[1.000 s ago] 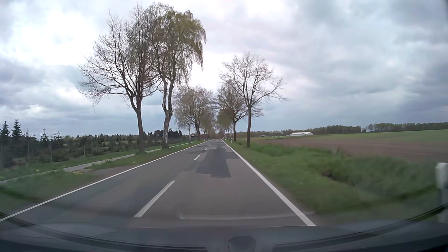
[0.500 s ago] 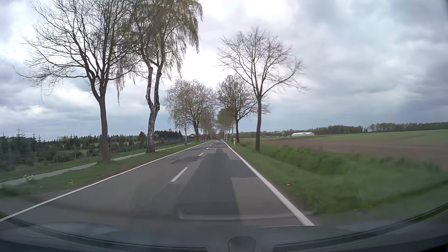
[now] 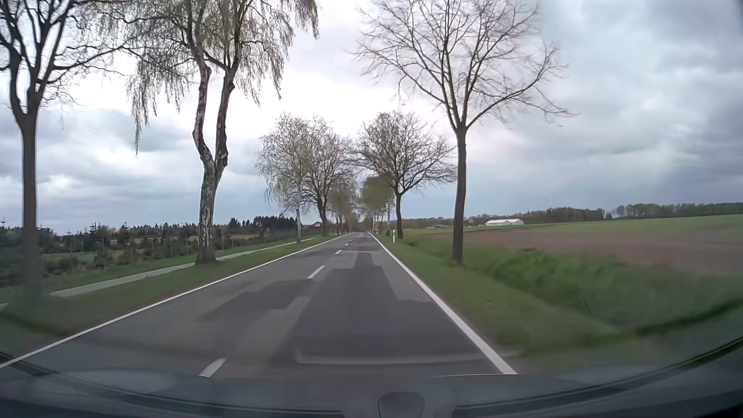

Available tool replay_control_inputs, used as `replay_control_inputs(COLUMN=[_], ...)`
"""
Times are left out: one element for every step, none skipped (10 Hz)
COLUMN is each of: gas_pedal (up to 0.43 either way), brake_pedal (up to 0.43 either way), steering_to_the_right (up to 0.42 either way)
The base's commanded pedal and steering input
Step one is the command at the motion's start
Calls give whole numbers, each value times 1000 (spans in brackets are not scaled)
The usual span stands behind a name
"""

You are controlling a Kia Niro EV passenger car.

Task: Follow the waypoints while adhering to traffic rules and regulations

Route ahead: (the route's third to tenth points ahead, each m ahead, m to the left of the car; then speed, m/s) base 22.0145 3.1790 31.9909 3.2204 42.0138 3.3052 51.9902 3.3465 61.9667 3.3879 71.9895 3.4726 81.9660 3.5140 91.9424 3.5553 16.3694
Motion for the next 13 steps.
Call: replay_control_inputs(gas_pedal=[157, 157, 157, 157, 157, 157, 157, 157, 157, 157, 157, 150, 150], brake_pedal=[0, 0, 0, 0, 0, 0, 0, 0, 0, 0, 0, 0, 0], steering_to_the_right=[-4, -5, -4, -5, -5, -4, -5, -5, -5, -5, -5, -5, -5])
